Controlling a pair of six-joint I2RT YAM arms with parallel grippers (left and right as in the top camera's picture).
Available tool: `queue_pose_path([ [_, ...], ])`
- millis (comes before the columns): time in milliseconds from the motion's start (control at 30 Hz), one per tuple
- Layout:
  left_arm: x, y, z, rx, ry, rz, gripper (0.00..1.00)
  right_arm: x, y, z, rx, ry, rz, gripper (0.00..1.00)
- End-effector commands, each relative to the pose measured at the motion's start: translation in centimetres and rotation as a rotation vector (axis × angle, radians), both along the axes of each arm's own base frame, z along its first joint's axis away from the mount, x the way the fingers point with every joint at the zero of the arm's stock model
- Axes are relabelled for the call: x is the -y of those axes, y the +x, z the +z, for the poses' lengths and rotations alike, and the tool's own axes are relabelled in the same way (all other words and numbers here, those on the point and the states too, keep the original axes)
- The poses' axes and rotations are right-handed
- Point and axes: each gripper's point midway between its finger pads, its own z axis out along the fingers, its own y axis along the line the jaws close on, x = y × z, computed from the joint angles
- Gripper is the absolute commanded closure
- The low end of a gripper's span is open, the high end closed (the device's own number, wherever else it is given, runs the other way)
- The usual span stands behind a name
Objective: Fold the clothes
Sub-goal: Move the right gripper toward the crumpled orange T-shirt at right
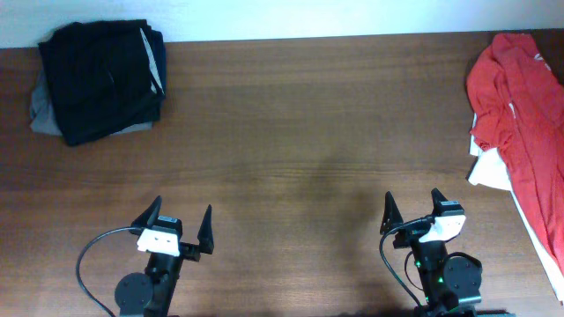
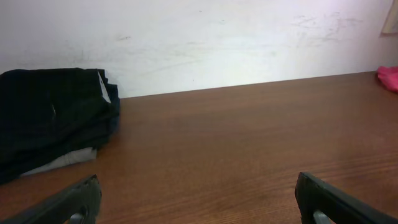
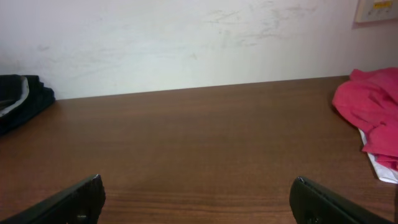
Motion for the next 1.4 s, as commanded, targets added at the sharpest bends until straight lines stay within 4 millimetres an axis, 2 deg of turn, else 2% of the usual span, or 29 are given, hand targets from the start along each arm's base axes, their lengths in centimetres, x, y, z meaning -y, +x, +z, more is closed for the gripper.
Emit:
queue_pose_path([
  [0,0.1,0.0,-0.2,0.002,0.016,-0.003,0.01,0.0,0.0,-0.2,0.001,-0.002,0.004,0.02],
  [1100,0.1,0.0,-0.2,0.002,0.016,-0.003,0.01,0.0,0.0,-0.2,0.0,-0.001,0.005,0.02],
  [1133,0.1,0.0,-0.2,0.002,0.016,-0.003,0.01,-0.7,-0.1,0.1,0.005,0.061,0.039,0.02],
  [1167,0.1,0.0,-0.2,0.002,0.016,-0.003,0.01,-2.5,-0.4,0.2,-0.016,0.197,0.133,0.02],
  [1200,0.1,0.0,-0.2,0.002,0.016,-0.003,0.01,-5.4,-1.4,0.5,-0.076,0.413,0.298,0.01],
  [1267,0.1,0.0,-0.2,0.002,0.016,-0.003,0.01,-10.4,-4.7,0.7,-0.249,0.637,0.617,0.02],
  [1300,0.1,0.0,-0.2,0.002,0.016,-0.003,0.01,-11.2,-5.5,0.8,-0.272,0.645,0.676,0.02],
  [1367,0.1,0.0,-0.2,0.002,0.016,-0.003,0.01,-11.1,-5.4,1.8,-0.303,0.793,0.665,0.02],
])
